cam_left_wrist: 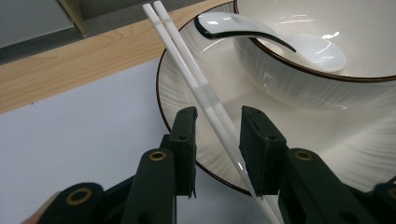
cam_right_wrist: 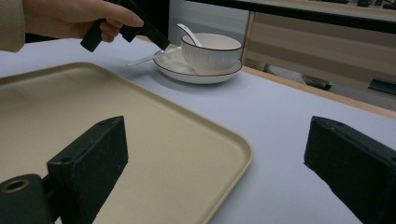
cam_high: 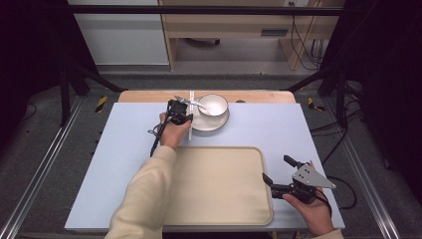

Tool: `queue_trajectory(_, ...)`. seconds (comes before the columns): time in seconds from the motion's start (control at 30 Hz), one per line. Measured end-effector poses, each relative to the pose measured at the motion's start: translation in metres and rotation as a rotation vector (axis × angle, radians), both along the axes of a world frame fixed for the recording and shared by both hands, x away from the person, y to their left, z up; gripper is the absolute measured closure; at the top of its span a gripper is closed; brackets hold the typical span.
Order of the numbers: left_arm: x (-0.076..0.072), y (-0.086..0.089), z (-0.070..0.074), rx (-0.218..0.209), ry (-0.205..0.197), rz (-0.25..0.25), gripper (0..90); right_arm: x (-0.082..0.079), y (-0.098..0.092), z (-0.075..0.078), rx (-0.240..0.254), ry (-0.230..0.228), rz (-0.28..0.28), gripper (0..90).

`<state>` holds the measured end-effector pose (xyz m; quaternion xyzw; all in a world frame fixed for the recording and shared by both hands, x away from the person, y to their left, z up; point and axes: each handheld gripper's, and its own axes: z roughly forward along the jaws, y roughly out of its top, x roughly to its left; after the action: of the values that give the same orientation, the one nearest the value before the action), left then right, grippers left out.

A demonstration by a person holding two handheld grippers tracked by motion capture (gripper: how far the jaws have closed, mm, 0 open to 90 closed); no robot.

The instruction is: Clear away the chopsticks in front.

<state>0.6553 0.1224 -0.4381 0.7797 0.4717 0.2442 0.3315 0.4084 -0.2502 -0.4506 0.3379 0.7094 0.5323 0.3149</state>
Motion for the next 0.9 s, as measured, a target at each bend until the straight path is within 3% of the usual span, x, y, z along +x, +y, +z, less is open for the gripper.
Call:
queue_trajectory(0.37,0.003,-0.004,-0.007,-0.006,0.016,0.018,74.5,0.000,0.000,0.000,-0.001,0.002,0.004,6.4)
queue_trajectory(0.77,0.006,-0.013,-0.016,-0.020,0.028,0.081,75.0,0.000,0.000,0.000,0.003,0.003,0.010,6.5)
queue_trajectory(0.9,0.006,-0.014,-0.017,-0.037,0.037,0.123,77.0,0.000,0.001,0.000,0.003,0.003,0.012,6.5)
